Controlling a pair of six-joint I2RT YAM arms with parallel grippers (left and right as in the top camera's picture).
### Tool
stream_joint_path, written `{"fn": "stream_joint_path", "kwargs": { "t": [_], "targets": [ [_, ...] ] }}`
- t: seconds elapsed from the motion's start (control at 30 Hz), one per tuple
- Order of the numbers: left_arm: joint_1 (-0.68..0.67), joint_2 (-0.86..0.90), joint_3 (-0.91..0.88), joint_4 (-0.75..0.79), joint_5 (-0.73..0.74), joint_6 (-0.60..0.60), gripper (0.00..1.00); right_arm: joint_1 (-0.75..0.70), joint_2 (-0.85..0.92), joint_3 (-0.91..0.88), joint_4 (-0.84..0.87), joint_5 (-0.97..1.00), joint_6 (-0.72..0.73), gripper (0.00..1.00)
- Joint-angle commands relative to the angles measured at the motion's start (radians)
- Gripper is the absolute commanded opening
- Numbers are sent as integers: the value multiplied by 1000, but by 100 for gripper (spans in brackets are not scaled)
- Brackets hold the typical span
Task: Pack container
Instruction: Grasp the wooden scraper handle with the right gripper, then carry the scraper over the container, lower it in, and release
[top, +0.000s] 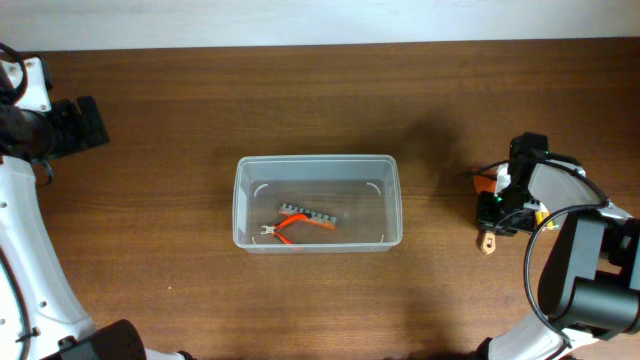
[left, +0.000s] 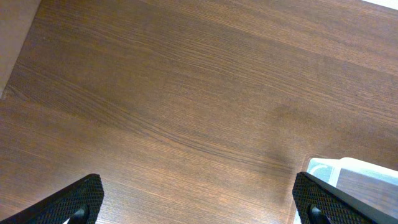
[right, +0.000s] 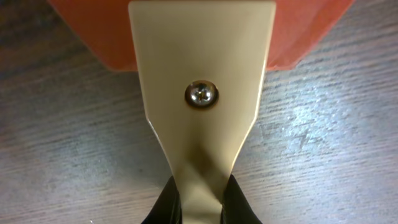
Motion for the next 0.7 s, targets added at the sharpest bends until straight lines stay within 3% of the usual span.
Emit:
{"fn": "stream_joint_path", "kwargs": {
  "t": [0.0, 0.3, 0.5, 0.67],
  "targets": [
    [3, -6, 0, 2, 3, 13, 99, 5, 47, 32, 4, -10, -6, 4],
    [3, -6, 0, 3, 4, 13, 99, 48, -103, 426, -296, -33, -135, 4],
    [3, -6, 0, 3, 4, 13, 99, 238, -200, 658, -468, -64, -361, 4],
    [3, -6, 0, 2, 4, 13, 99, 468, -235, 681, -518, -97, -607, 4]
  ]
}}
